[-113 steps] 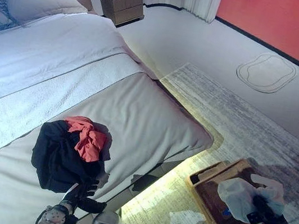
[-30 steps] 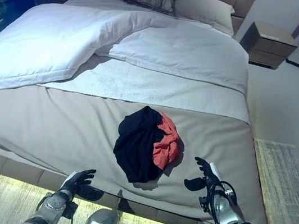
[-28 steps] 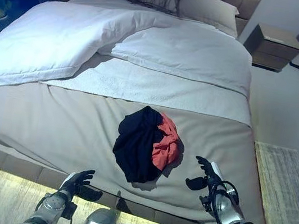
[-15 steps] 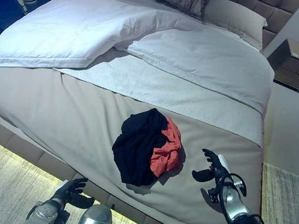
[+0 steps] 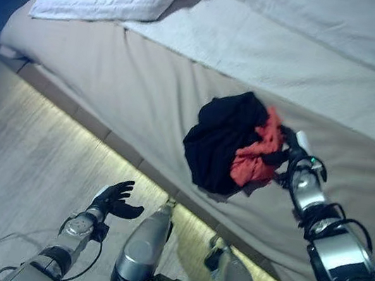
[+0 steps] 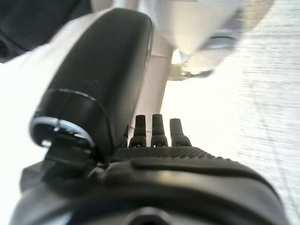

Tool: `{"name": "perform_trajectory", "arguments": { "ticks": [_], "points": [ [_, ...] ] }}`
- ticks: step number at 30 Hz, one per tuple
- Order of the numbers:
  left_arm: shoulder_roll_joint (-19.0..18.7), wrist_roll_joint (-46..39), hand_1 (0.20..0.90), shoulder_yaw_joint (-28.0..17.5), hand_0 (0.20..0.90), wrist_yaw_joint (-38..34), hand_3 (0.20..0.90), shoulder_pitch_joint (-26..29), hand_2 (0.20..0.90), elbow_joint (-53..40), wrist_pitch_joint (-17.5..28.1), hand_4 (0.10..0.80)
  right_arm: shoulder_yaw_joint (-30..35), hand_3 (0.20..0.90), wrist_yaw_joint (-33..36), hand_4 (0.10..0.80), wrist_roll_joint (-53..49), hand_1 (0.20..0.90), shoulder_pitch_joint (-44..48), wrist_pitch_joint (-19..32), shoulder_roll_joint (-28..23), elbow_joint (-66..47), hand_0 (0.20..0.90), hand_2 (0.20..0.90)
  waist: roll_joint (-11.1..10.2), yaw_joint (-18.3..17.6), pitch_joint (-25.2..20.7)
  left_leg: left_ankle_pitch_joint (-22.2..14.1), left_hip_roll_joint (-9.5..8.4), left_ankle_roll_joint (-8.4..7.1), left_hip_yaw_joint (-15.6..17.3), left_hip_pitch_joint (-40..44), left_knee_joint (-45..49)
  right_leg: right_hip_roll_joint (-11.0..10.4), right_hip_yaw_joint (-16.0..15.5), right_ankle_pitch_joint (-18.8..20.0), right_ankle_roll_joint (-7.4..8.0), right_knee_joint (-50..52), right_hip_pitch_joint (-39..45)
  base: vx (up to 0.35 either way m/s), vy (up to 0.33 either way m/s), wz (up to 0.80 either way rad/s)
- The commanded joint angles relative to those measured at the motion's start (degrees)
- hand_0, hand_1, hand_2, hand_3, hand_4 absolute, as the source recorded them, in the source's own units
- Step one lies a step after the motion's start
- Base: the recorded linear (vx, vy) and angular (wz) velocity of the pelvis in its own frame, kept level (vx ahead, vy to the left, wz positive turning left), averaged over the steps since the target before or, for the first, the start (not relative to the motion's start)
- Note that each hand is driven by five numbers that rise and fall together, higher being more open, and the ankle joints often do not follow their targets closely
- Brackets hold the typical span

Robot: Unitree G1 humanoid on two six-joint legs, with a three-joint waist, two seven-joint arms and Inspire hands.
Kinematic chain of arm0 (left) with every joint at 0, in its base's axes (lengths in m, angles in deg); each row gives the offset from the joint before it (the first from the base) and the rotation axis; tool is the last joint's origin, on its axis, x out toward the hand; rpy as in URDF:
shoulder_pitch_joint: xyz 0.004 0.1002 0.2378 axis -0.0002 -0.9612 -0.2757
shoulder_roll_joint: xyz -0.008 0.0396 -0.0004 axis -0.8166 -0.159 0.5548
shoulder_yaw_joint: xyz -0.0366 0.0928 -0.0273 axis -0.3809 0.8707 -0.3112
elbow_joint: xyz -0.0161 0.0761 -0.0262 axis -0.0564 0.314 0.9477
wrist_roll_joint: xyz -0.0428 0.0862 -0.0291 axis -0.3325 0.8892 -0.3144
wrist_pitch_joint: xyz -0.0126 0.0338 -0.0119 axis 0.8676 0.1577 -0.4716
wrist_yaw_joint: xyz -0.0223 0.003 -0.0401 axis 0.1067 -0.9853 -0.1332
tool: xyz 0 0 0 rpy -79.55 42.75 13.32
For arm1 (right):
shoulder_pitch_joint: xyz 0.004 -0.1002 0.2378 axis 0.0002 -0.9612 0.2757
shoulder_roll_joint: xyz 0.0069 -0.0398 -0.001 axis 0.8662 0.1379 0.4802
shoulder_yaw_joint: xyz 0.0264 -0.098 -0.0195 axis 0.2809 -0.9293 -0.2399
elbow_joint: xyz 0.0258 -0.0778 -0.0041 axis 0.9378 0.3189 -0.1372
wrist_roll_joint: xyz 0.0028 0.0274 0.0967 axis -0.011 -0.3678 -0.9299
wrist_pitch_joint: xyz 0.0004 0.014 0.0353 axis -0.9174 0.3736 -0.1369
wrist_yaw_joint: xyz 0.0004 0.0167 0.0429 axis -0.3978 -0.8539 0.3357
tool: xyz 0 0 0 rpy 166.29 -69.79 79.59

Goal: Pick up the clothes from the bed and place them into the basket

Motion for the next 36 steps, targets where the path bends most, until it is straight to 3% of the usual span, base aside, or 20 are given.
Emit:
{"name": "perform_trajectory", "arguments": {
  "ticks": [1, 6, 7, 8, 15, 21, 22, 23, 24, 32, 36],
  "points": [
    [-2.2, -3.1, 0.900, 2.1, 0.900, -0.7, 0.900, -1.4, 0.900, -3.5, 3.4, 0.800, -3.2, 0.900, 0.4, 0.800, -1.9, 0.900, 2.5, 1.3, -3.5, -2.1, 0.900, 0.900, -0.1, 1.1, -2.0, -6.2, -2.89, 3.01, 3.9, -7.6, 10.6, -3.3, 1.5, -7.0, -3.37, 20.2, -9.2, -0.067, 0.035, -0.12],
    [-3.0, -3.5, 0.900, 1.9, 0.900, -0.3, 0.900, -1.9, 0.900, -5.0, 3.6, 0.800, -4.0, 0.900, 0.4, 0.800, -1.3, 0.900, 6.0, -8.1, -3.8, 1.3, 0.900, 0.900, 1.2, 1.9, -1.3, -6.9, -3.92, 4.06, 3.8, -11.8, 14.1, -4.0, 2.0, -8.9, -4.44, 25.5, -14.1, -0.013, 0.012, -0.03],
    [-3.2, -3.8, 0.900, 1.9, 0.900, -0.3, 0.900, -2.0, 0.900, -5.5, 3.8, 0.800, -4.0, 0.840, 0.8, 0.740, -2.0, 0.848, 6.2, -9.1, -3.8, 2.4, 0.848, 0.848, 1.6, 2.1, -1.2, -6.8, -4.04, 4.09, 3.7, -11.9, 13.9, -3.8, 1.9, -8.9, -4.53, 25.4, -14.1, -0.026, 0.008, 0.11],
    [-3.4, -4.1, 0.900, 1.7, 0.900, -0.3, 0.900, -2.1, 0.900, -5.9, 3.7, 0.800, -3.6, 0.200, 1.6, 0.100, -2.4, 0.300, 6.2, -8.8, -3.7, 3.1, 0.300, 0.300, 1.8, 2.2, -1.2, -6.6, -4.06, 4.03, 3.6, -11.8, 13.6, -3.7, 1.8, -8.9, -4.56, 25.0, -13.9, -0.015, 0.002, 0.41],
    [-4.3, -4.0, 0.900, 1.5, 0.900, -0.6, 0.900, -2.7, 0.900, -8.7, 2.6, 0.800, -0.6, 0.200, 2.3, 0.100, -4.5, 0.300, 6.4, -6.4, -3.8, 4.4, 0.300, 0.300, 2.2, 2.6, -1.9, -5.4, -3.21, 2.28, 3.2, -7.2, 9.8, -2.6, 0.4, -8.3, -4.13, 19.9, -7.4, 0.025, -0.023, 0.17],
    [-4.2, -2.6, 0.900, 1.8, 0.900, -1.2, 0.900, -3.6, 0.900, -8.3, 2.7, 0.800, 1.8, 0.200, 2.8, 0.100, -8.2, 0.300, 3.6, -5.1, -5.4, 3.5, 0.300, 0.300, 0.0, 2.0, -3.9, -4.8, -1.02, 0.70, 3.8, -0.3, 3.9, 0.1, 0.1, -6.7, -3.21, 11.3, 1.0, 0.051, -0.059, 0.06],
    [-4.3, -2.1, 0.900, 1.7, 0.900, -1.2, 0.900, -3.7, 0.900, -8.1, 2.8, 0.800, 2.5, 0.200, 2.9, 0.100, -8.9, 0.300, 3.0, -4.8, -5.7, 3.3, 0.300, 0.300, -0.1, 1.9, -4.0, -3.1, -0.83, 1.01, 4.2, 0.1, 2.8, 0.3, -0.9, -5.1, -3.65, 9.8, 1.7, 0.041, -0.065, -0.07],
    [-4.2, -2.1, 0.900, 1.6, 0.900, -1.2, 0.900, -3.8, 0.900, -8.0, 2.8, 0.800, 2.5, 0.200, 2.9, 0.100, -8.9, 0.300, 3.0, -4.8, -5.6, 3.3, 0.300, 0.300, -0.3, 1.9, -4.1, -4.6, -0.78, 0.58, 3.8, 0.8, 2.9, 0.5, 0.0, -6.4, -3.09, 10.1, 2.2, -0.058, -0.011, -0.04],
    [-4.3, -1.5, 0.900, 1.5, 0.900, -1.2, 0.900, -4.1, 0.900, -7.8, 2.9, 0.800, 3.4, 0.200, 3.2, 0.100, -9.9, 0.300, 2.2, -4.3, -6.1, 3.0, 0.300, 0.300, -0.7, 1.7, -4.6, -3.0, -0.52, 0.90, 4.4, 1.2, 1.6, 0.8, -0.8, -4.9, -3.48, 8.4, 2.9, 0.034, -0.047, -0.08],
    [-3.3, 3.6, 0.900, -1.4, 0.900, -2.4, 0.900, -8.4, 0.900, -3.4, 2.8, 0.800, 10.2, 0.200, 4.3, 0.100, -15.5, 0.300, -6.8, -0.2, -6.5, -1.0, 0.300, 0.300, -4.0, -0.7, -10.8, -2.2, 1.07, 0.30, 6.4, 10.8, -7.7, 3.2, 2.0, -3.1, -1.98, -0.1, 10.6, 0.060, -0.029, -0.12],
    [-2.2, 5.5, 0.900, -3.5, 0.900, -2.9, 0.900, -10.9, 0.900, -1.7, 2.3, 0.800, 16.0, 0.200, 6.2, 0.100, -20.8, 0.300, -15.1, 0.8, -5.1, -13.0, 0.300, 0.300, -5.1, -3.8, -14.9, -2.2, 1.40, 0.34, 8.2, 15.4, -11.8, 4.0, 4.0, -1.5, -1.35, -4.0, 13.0, 0.076, 0.007, -0.19]
  ]
}}
